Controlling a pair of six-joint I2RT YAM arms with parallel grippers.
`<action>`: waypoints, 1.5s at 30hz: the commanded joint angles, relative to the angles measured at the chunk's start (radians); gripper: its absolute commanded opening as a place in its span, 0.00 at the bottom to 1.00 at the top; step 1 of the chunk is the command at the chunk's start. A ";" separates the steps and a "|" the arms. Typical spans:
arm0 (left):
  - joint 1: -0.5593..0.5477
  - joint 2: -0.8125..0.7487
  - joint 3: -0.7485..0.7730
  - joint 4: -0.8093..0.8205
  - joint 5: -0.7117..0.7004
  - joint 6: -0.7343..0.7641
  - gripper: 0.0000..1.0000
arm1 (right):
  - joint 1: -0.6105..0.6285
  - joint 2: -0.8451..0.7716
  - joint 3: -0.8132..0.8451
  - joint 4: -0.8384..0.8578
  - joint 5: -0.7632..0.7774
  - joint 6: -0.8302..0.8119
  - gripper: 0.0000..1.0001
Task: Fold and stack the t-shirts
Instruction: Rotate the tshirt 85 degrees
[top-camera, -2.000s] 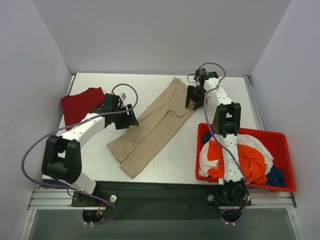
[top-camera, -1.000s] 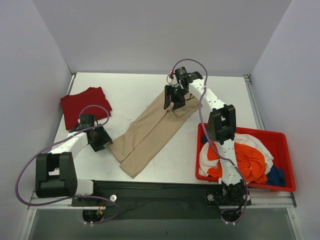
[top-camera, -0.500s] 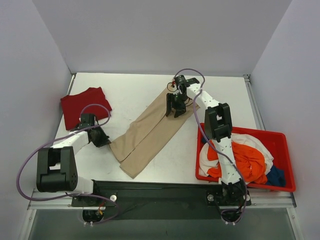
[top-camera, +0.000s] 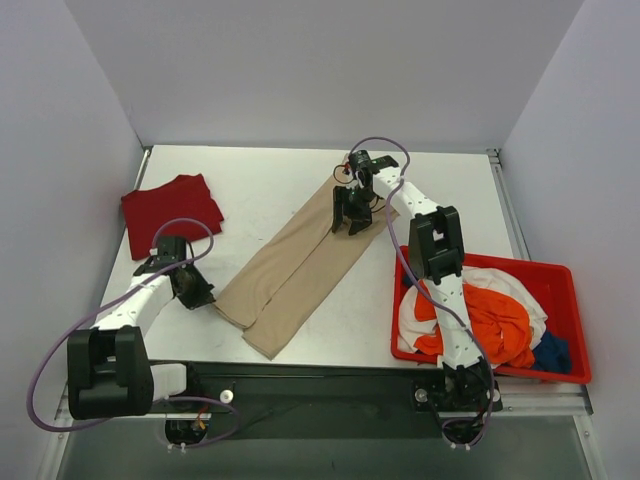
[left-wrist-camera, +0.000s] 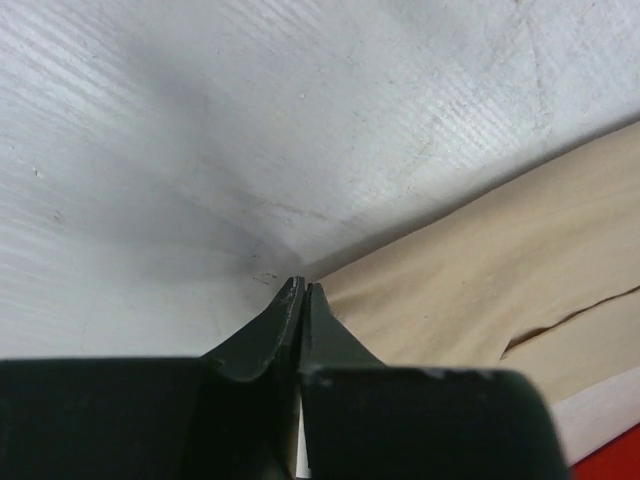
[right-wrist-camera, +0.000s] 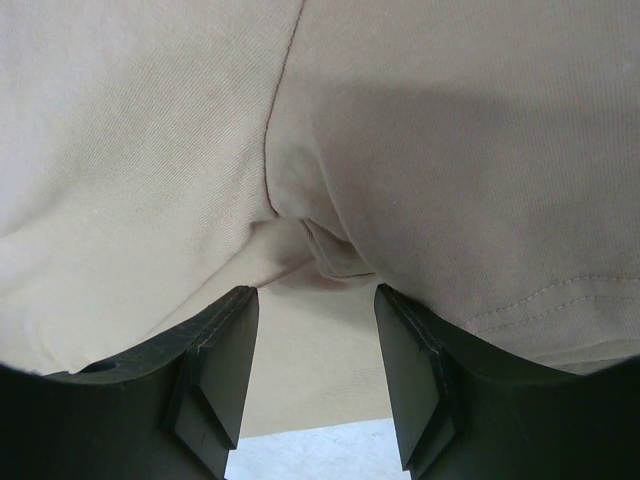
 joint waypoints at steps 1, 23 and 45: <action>0.002 -0.027 0.006 -0.061 -0.024 -0.018 0.12 | -0.007 0.013 -0.024 -0.030 0.047 -0.003 0.51; -0.277 0.016 0.152 0.111 0.115 0.128 0.62 | -0.008 -0.160 -0.114 -0.016 0.006 0.000 0.52; -0.463 0.303 0.110 0.155 0.292 0.214 0.62 | -0.039 -0.041 -0.143 -0.015 0.264 0.084 0.52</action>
